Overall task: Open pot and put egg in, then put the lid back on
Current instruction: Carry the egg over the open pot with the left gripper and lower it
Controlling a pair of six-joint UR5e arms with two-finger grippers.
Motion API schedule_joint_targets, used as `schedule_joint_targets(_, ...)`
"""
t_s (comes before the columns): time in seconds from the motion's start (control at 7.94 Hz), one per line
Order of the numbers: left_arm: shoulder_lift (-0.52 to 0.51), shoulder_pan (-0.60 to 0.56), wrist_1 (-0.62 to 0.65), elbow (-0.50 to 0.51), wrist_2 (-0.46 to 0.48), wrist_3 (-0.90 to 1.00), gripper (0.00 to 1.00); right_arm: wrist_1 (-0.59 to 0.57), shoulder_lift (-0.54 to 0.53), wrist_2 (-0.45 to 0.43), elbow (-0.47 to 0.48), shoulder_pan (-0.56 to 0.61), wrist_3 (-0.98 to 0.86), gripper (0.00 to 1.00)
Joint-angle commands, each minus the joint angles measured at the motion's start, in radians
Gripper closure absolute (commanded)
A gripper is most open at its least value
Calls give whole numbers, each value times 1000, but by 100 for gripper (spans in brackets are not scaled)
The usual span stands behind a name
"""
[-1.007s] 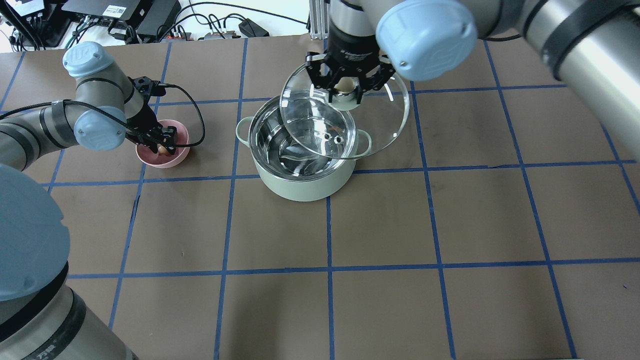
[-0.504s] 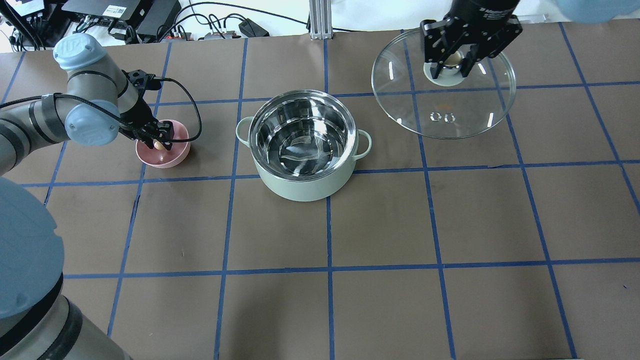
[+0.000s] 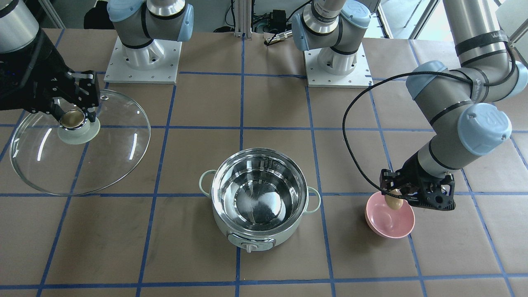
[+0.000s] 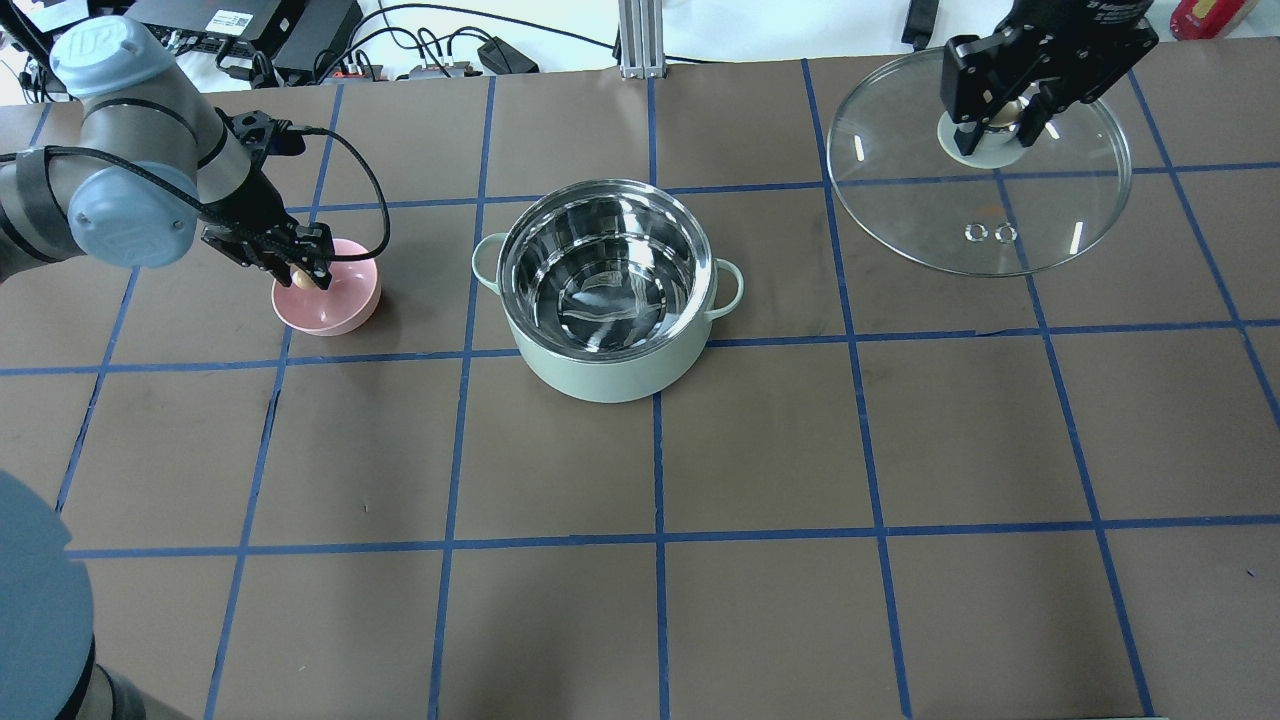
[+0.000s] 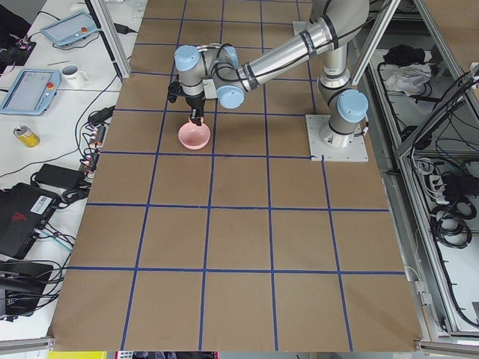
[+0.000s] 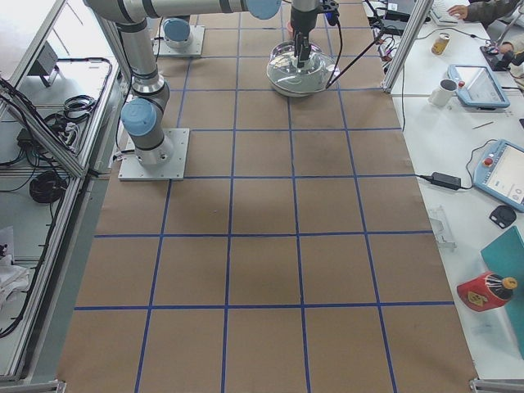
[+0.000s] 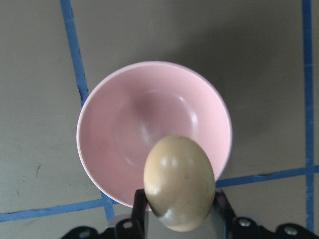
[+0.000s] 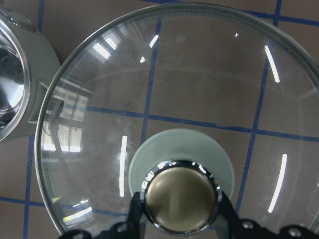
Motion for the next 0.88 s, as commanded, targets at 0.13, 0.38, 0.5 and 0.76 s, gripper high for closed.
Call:
schedule_joint_targets(0.13, 100, -208, -72, 75, -47, -270, 67, 24, -11, -6, 2, -35, -45, 100)
schedule_joint_targets(0.38, 100, -383, -58, 109, -41, -511, 72, 22, -11, -3, 10, -35, -45, 100)
schedule_joint_targets(0.5, 83, -452, -20, 109, -40, -574, 72, 22, -11, -3, 10, -35, -45, 100)
schedule_joint_targets(0.76, 22, -505, 37, 103, -46, -657, 72, 24, -13, -3, 10, -35, -45, 100)
